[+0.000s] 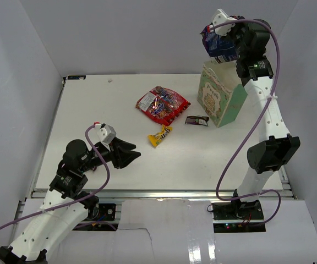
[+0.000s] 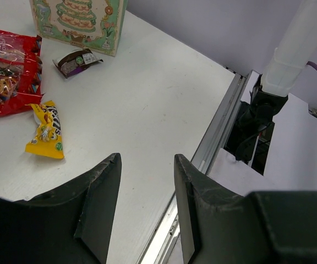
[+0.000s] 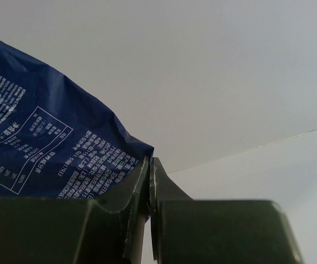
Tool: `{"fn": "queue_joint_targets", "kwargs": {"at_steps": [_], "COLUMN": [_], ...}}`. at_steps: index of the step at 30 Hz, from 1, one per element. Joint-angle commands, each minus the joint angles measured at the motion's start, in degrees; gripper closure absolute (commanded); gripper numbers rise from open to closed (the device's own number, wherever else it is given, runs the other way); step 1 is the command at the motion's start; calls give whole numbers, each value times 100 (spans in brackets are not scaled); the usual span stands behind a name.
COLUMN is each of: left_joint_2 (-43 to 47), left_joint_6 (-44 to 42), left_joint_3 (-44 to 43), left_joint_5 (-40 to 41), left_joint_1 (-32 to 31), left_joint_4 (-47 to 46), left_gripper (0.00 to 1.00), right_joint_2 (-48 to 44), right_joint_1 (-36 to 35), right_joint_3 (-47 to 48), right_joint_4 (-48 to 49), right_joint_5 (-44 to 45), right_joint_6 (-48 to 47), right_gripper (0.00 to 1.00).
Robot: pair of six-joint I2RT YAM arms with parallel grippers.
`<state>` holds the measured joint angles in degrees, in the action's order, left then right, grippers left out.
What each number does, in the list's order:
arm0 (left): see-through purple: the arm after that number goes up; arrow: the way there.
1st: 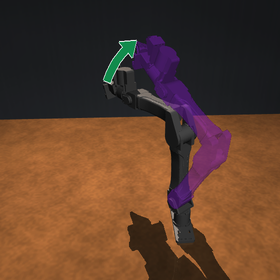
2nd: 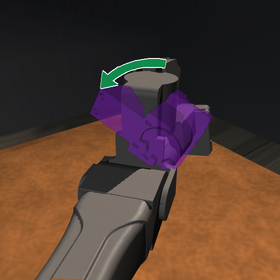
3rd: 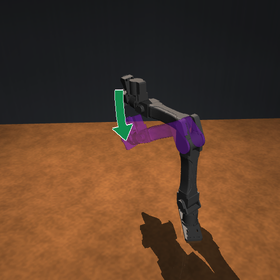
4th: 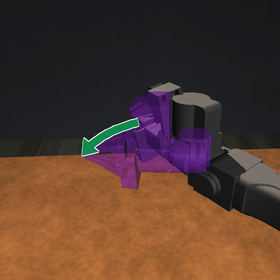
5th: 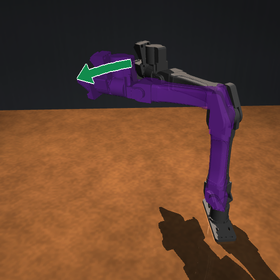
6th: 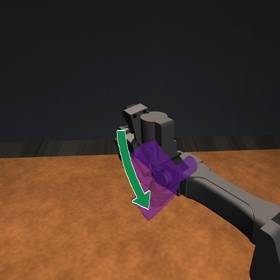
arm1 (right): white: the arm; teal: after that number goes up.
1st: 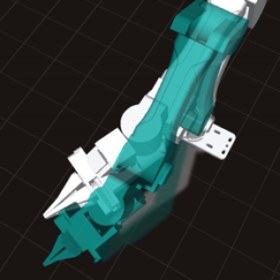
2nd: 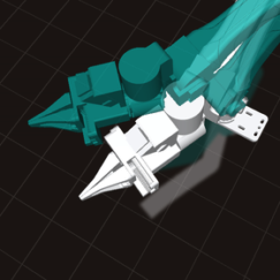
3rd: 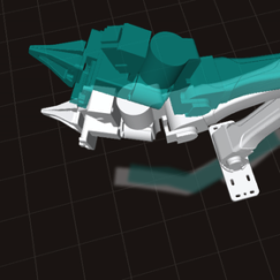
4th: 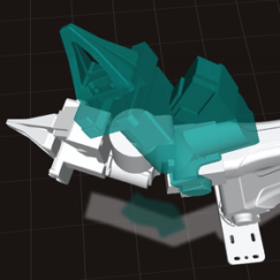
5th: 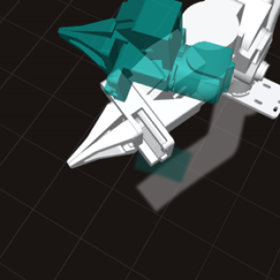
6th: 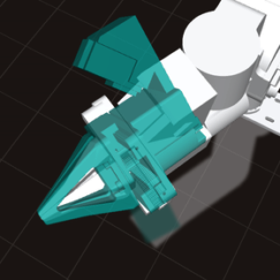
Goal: Place the snacks into the paper bag
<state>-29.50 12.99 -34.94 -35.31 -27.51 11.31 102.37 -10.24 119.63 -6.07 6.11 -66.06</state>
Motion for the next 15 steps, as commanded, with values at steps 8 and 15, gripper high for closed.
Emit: {"fn": "queue_joint_targets", "kwargs": {"at_steps": [8, 15], "left_joint_2": [84, 120], "left_joint_6": [10, 19], "left_joint_3": [66, 84], "left_joint_5": [-178, -222], "left_joint_1": [8, 0], "left_joint_4": [-155, -173], "left_gripper": [46, 46], "right_joint_2": [-823, -1175], "right_joint_1": [-110, -163], "right_joint_3": [8, -695], "right_joint_4": [1081, 949], "right_joint_5": [57, 101], "right_joint_6": [-407, -495], "right_gripper": [92, 92]}}
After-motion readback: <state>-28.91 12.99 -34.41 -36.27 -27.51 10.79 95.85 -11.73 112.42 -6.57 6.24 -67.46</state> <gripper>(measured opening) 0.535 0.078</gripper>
